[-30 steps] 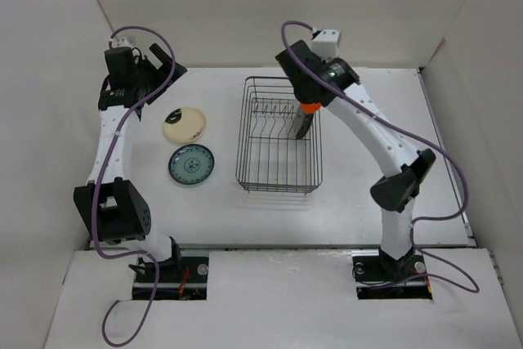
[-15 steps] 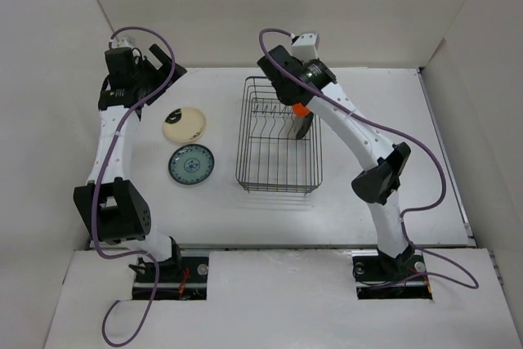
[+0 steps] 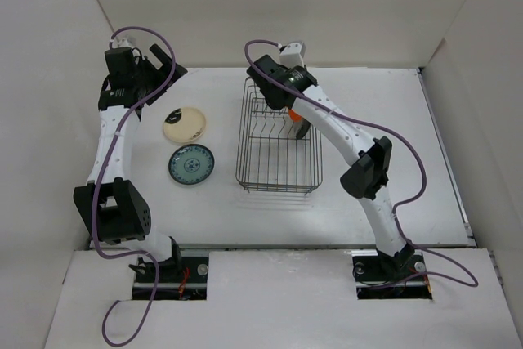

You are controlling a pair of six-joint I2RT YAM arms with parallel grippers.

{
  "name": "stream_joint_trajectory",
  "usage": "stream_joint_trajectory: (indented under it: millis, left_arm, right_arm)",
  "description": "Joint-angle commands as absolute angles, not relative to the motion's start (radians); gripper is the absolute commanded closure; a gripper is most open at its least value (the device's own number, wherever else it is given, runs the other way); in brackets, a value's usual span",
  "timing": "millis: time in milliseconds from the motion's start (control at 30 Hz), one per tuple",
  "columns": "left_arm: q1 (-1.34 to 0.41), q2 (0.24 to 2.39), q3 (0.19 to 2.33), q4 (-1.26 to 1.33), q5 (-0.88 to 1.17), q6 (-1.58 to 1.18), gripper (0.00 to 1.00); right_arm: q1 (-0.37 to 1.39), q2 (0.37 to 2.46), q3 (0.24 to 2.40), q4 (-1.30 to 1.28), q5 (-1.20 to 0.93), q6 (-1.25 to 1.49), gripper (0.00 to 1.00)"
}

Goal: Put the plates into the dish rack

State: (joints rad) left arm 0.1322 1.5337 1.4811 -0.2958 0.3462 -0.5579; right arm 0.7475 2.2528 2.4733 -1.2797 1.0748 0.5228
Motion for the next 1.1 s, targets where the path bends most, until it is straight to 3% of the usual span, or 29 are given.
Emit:
stream_joint_trajectory:
  millis: [0, 1067]
  left_arm:
    - [0.133, 1.494, 1.494, -0.268, 0.367, -0.543, 0.00]
    - [0.133, 1.494, 1.494, -0.268, 0.367, -0.543, 0.00]
  right_arm:
    - [0.752, 2.260, 2.510, -1.230, 1.144, 0.518, 1.00]
    - [0.781, 2.335, 2.484, -1.203, 1.123, 0.528, 0.96]
